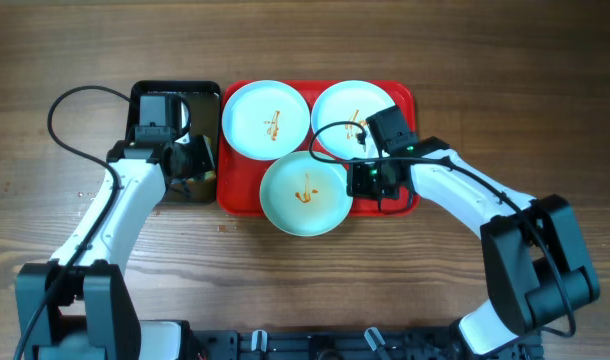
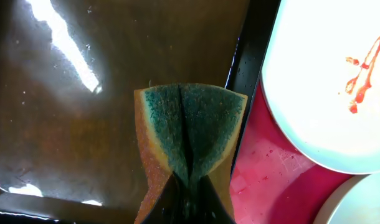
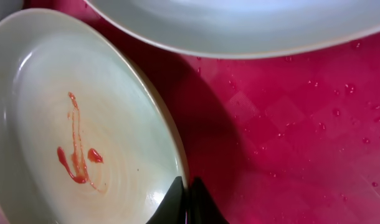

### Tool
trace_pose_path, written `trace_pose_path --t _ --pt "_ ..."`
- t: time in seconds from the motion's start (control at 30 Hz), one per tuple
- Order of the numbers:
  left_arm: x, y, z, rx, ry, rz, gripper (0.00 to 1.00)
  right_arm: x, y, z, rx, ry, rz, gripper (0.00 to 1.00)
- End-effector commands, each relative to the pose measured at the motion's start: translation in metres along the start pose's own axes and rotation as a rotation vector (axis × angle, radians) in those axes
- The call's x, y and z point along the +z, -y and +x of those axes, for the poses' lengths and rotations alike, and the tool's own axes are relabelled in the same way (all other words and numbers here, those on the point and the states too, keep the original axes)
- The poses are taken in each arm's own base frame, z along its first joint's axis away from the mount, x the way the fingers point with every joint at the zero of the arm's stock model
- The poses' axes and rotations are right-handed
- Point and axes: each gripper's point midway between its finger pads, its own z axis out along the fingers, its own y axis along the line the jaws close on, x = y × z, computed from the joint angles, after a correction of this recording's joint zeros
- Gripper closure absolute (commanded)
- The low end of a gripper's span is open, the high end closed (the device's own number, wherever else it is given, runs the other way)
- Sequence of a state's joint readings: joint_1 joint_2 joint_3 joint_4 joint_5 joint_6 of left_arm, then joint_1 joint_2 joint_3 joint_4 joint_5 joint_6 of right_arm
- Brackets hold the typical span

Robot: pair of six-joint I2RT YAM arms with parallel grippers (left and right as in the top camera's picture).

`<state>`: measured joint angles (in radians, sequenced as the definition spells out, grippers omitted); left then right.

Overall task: Clean dirty plates on tray and stack at the side
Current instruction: 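Grip the front plate rim with the right gripper, then scrub the front plate with the sponge in the left gripper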

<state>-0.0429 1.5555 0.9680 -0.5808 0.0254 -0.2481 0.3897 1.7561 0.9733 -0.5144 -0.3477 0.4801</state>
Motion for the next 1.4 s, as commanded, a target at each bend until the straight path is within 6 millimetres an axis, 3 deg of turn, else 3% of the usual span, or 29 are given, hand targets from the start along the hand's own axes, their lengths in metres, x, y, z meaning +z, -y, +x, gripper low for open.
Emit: trace_pose_path --t 0.0,0.73,0.83,0.97,1.1,1.37 --pt "-0.004 0.001 -0.003 0.003 0.013 0.014 0.96 0.002 -0.006 -0.003 0.037 -0.004 -0.022 0.96" --pt "-0.005 0.006 -0.01 0.005 0.041 0.04 0.96 0.002 -0.006 -0.003 0.039 -0.004 -0.022 0.96" --pt "-0.008 0.027 -0.009 0.022 0.028 0.159 0.96 0.002 -0.006 -0.003 0.039 -0.004 -0.022 0.96" --pt "-0.03 0.08 -0.013 0.108 0.046 0.456 0.96 0.002 -0.006 -0.003 0.039 -0.003 -0.022 0.96" --pt "-0.042 0.12 -0.013 0.019 0.038 0.573 0.96 0.002 -0.006 -0.003 0.04 -0.004 -0.022 0.96" --pt "-0.035 0.203 0.044 -0.031 -0.135 0.655 0.96 0.002 -0.006 -0.002 0.041 -0.007 -0.02 0.96"
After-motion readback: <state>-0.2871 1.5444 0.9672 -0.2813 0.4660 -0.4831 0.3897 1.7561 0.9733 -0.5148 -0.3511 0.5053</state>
